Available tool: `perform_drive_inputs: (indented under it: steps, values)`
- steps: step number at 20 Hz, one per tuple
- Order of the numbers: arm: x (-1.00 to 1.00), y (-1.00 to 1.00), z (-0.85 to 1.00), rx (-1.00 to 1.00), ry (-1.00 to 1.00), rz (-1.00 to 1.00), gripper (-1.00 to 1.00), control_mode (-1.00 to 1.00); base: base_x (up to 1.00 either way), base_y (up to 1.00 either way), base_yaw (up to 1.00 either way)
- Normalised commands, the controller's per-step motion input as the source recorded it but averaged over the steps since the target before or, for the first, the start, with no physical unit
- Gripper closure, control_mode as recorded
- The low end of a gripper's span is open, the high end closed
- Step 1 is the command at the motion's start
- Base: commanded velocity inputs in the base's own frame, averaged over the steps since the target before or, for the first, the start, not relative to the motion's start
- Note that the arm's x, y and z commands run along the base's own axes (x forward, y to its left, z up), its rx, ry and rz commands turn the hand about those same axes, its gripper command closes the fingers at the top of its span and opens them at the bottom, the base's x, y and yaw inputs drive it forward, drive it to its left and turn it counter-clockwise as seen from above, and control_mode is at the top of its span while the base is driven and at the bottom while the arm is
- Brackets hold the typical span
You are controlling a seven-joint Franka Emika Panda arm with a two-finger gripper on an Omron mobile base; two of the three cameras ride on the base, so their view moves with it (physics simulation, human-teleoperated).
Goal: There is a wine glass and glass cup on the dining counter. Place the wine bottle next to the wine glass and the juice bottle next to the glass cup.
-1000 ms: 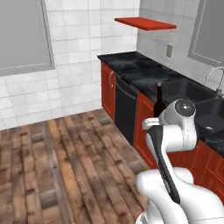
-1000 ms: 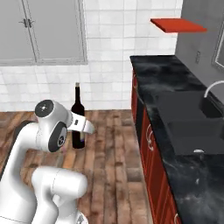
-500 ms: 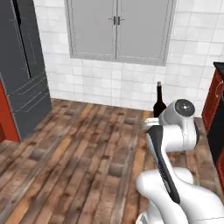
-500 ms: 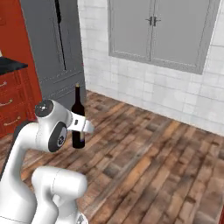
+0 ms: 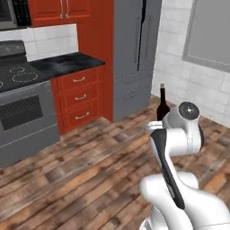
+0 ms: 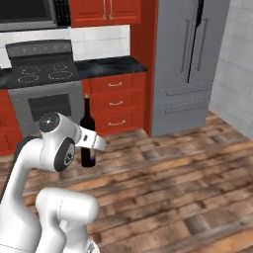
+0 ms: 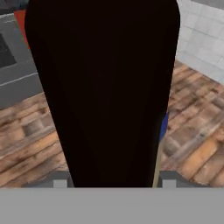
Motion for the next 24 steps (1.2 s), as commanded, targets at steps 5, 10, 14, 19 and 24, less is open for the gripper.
perform_drive_inputs:
  steps: [5, 10, 14, 19, 24]
  values:
    - [0.00, 0.00, 0.00, 0.00, 0.00, 0.00, 1.00, 1.00, 0.40, 0.00, 0.79]
    - [0.00, 0.00, 0.00, 0.00, 0.00, 0.00, 1.00, 1.00, 0.58, 0.00, 0.63]
    - [0.00, 0.00, 0.00, 0.00, 0.00, 0.00, 1.00, 1.00, 0.63, 0.00, 0.57]
    - [0.00, 0.00, 0.00, 0.00, 0.00, 0.00, 1.00, 1.00, 0.70, 0.00, 0.47]
    - [0.00, 0.00, 0.00, 0.00, 0.00, 0.00, 1.00, 1.00, 0.80, -0.05, 0.32]
